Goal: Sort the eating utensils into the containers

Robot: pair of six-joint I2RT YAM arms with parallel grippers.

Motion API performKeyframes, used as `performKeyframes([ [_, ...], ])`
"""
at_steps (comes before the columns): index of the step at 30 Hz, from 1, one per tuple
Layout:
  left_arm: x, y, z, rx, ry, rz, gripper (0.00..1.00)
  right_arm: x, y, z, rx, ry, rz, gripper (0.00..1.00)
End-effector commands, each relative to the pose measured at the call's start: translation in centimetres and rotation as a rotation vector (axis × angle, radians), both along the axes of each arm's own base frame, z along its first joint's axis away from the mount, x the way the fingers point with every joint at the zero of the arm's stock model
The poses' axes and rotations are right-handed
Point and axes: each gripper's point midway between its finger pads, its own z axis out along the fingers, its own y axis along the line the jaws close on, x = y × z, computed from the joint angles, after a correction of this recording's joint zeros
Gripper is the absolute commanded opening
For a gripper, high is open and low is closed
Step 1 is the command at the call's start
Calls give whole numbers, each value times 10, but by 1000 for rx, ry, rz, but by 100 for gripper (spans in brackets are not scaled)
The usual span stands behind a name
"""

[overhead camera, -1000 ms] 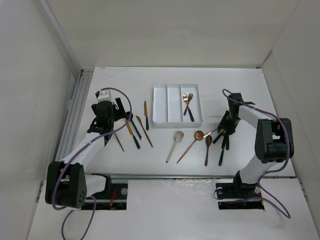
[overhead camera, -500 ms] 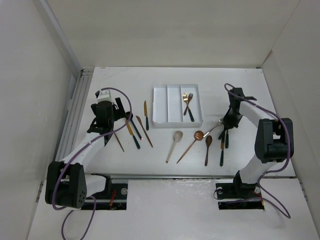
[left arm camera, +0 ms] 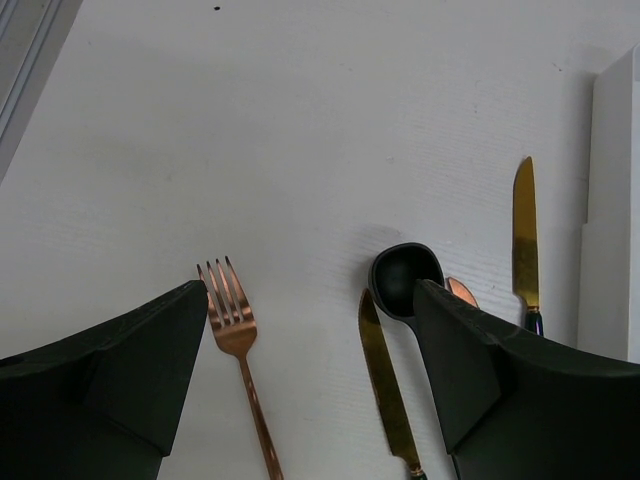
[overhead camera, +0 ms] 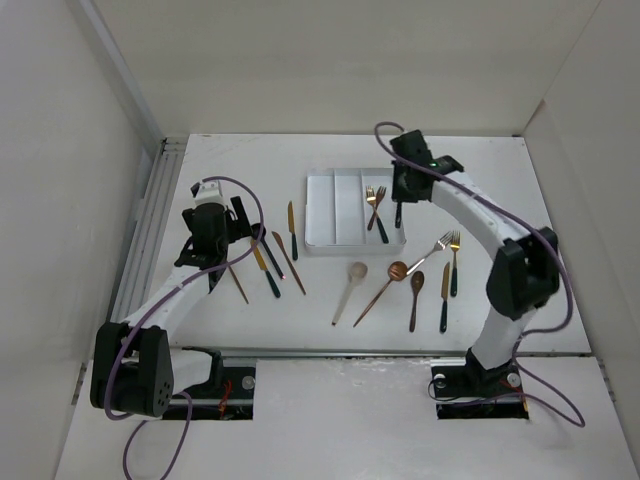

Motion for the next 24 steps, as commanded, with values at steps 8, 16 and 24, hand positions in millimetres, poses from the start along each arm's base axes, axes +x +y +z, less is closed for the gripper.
performKeyframes([
  [8, 2, -1, 13, -2, -42, -10, 81, 47, 40, -58, -113, 88, 187, 0],
  [16, 2, -1, 16, -3, -51, -10, 81, 36, 49, -89, -88, 189, 241, 46],
  [24, -1, -1, 12, -3, -50, -10, 81, 4, -9, -13, -25, 66, 65, 76],
])
